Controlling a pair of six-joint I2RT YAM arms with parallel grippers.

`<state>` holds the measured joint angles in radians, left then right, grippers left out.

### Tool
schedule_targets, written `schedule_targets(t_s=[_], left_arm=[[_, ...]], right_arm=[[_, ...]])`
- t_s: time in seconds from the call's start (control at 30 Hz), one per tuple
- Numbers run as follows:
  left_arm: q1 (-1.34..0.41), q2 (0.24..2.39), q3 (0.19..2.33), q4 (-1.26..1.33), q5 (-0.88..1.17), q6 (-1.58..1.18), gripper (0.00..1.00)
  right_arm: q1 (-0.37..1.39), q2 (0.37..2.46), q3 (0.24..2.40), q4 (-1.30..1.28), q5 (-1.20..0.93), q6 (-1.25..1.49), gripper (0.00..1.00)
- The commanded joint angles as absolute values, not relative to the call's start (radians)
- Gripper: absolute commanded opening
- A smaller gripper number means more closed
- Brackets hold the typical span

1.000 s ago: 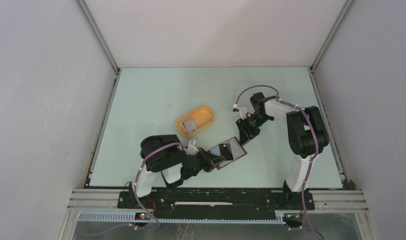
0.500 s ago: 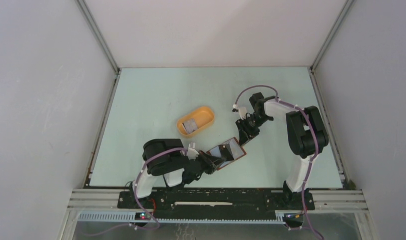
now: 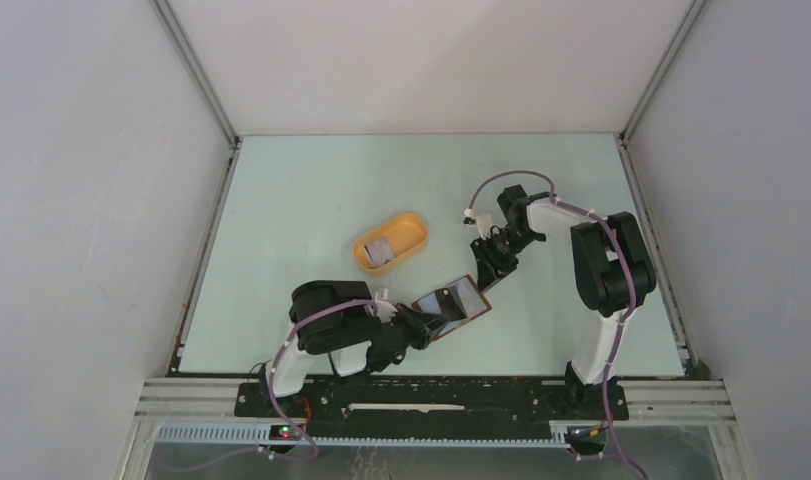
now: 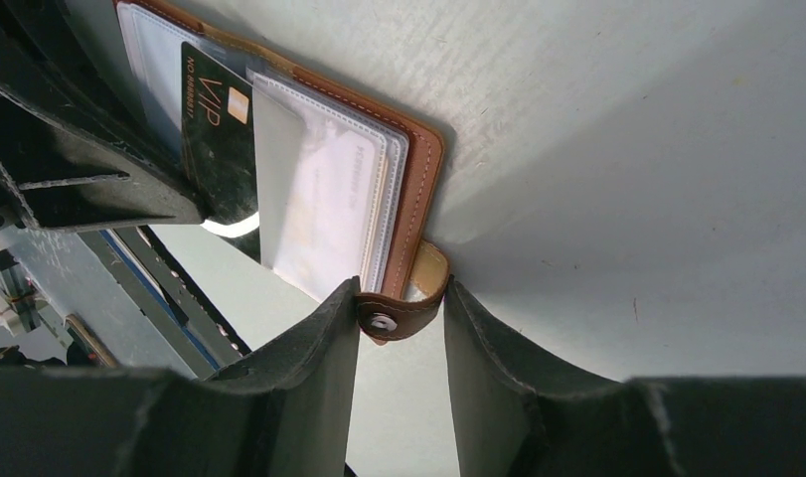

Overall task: Put the credit cards into the card holder
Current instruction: Insert the credit card into the card holder.

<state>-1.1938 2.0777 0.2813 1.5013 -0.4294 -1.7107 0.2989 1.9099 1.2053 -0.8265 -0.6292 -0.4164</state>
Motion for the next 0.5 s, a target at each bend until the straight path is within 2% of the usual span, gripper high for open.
schedule_targets(t_s=[0.0, 0.47], left_arm=[[-1.204, 2.110, 0.325, 1.516, -0.474, -1.738, 0.00], [-1.229, 2.155, 0.388, 1.513, -0.493, -1.801, 0.00]], right_arm=[[0.311, 1.911, 1.236, -0.839, -0.650, -0.402, 0.44], [0.318, 1.907, 1.236, -0.836, -0.661, -0.395, 0.43]])
